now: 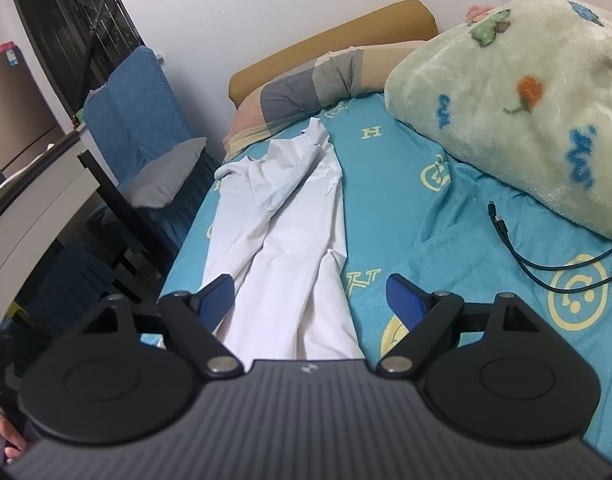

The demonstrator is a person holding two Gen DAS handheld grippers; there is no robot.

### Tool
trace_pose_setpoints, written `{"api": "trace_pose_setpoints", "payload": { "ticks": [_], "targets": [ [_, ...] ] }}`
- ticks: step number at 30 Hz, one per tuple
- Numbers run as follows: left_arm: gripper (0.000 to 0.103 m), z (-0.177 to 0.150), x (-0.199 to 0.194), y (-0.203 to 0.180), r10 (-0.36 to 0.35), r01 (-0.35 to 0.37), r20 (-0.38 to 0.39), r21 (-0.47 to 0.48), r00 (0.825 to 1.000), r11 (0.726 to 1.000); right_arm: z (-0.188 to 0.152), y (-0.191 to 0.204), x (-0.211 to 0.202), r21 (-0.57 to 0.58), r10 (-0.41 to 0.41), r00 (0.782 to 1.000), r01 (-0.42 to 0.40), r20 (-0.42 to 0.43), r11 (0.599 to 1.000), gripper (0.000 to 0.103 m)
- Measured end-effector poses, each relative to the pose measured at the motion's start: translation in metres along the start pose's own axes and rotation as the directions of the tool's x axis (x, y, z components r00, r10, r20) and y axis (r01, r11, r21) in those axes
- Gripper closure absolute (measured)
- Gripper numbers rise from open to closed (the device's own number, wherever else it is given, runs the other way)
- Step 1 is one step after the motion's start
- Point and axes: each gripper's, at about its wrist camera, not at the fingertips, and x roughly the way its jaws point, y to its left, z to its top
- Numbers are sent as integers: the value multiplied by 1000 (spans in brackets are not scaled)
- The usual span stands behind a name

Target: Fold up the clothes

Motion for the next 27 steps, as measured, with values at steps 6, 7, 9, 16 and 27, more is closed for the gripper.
{"api": "trace_pose_setpoints", "payload": {
  "ticks": [6,7,9,16,27],
  "targets": [
    [66,8,24,-29,162,-154,-69,112,984,982,-1,-3,3,28,6,1000,-5,-19,1000,19],
    [71,9,26,-32,170,-162,-67,116,983,980,-1,-3,4,33,6,1000,-5,-23,999,19],
    [95,9,22,-39,192,-185,-47,127,980,975,-1,-6,3,43,7,1000,-6,-24,999,19],
    [99,2,-39,-87,242,-256,87,250,966,934,2,-18,1,119,21,999,-17,-29,993,19],
    [100,8,-30,-190,-66,50,129,129,989,990,3,-27,-1,140,17,999,-11,-39,990,19]
  ]
}}
